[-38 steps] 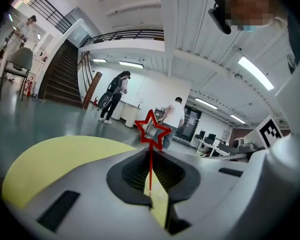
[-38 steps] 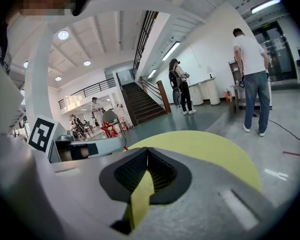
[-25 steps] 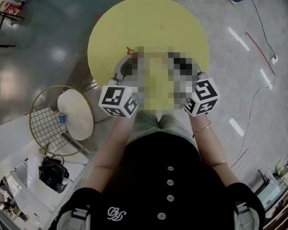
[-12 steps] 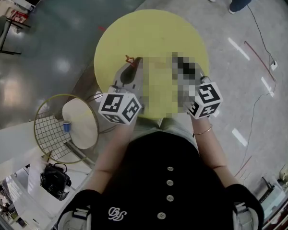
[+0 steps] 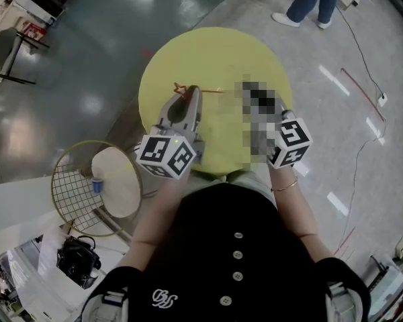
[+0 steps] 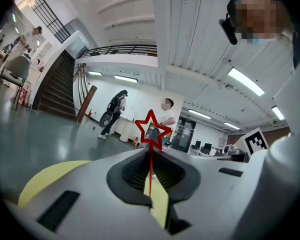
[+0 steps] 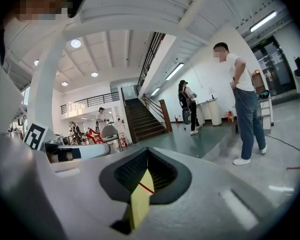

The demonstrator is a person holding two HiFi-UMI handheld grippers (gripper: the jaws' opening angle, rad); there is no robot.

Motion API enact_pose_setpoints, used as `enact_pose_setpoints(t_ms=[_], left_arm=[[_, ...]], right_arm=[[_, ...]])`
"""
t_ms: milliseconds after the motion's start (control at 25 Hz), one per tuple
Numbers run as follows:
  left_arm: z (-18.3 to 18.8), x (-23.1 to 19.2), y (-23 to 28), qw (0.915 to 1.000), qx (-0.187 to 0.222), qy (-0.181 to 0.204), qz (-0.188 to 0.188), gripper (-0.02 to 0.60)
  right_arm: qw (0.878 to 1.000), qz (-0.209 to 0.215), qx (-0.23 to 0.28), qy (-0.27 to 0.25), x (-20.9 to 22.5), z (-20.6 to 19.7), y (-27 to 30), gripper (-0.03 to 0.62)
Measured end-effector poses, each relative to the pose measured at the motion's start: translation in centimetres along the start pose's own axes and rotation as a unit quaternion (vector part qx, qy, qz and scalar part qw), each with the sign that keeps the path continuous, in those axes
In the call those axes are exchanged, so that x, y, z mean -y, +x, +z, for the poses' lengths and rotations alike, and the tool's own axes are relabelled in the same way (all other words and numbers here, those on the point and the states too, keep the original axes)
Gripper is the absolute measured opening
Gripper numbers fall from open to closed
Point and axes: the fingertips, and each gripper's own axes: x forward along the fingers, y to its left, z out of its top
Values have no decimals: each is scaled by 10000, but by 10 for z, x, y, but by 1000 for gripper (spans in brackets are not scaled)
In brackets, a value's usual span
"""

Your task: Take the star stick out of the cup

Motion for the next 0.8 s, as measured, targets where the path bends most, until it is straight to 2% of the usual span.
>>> enact_pose_setpoints(t_ms=[480,800], left_arm=[[54,22,-8,9972,665,40,-352,23],[79,36,-13,9942,862,111,-634,23]], right_arm=[[9981,146,284,-520,-13,40,-16,5],[9976,124,416,-535,-11,50,-19,5]])
